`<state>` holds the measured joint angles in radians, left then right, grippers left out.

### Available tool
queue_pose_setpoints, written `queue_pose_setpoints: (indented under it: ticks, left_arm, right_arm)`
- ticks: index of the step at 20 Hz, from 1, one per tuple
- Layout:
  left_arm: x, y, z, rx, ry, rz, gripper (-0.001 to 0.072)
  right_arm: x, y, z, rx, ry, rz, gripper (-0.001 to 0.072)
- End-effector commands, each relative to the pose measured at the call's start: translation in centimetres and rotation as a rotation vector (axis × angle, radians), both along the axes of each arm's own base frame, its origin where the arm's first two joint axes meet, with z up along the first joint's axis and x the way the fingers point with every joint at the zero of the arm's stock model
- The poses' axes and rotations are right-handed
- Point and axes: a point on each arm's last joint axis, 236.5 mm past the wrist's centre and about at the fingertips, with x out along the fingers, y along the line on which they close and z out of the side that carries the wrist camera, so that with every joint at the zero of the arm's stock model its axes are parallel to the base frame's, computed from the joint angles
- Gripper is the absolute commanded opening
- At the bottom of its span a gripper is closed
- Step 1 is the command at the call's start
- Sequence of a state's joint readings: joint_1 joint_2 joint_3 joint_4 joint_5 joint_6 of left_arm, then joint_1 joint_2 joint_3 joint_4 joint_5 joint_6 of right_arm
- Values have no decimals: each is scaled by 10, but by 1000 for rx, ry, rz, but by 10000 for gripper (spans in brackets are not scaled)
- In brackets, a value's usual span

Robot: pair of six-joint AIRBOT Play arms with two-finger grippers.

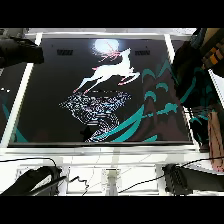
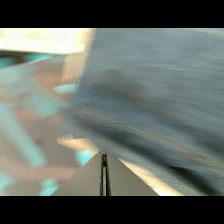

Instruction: Fold the clothes and pants, and hang the long-sleeved shirts on hangers.

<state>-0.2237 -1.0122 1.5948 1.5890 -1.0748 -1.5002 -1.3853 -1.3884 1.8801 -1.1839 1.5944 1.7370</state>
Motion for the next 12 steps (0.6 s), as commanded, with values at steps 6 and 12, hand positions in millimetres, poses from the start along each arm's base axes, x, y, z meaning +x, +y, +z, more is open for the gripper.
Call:
queue_pose_setpoints:
  ticks: [6, 12]
  left_arm:
    - [0, 1, 0, 0, -1, 1, 26]
    - [0, 1, 0, 0, -1, 1, 26]
  right_arm:
    - [225, 221, 63, -224, -189, 868, 72]
    - [277, 353, 45, -628, 99, 1238, 72]
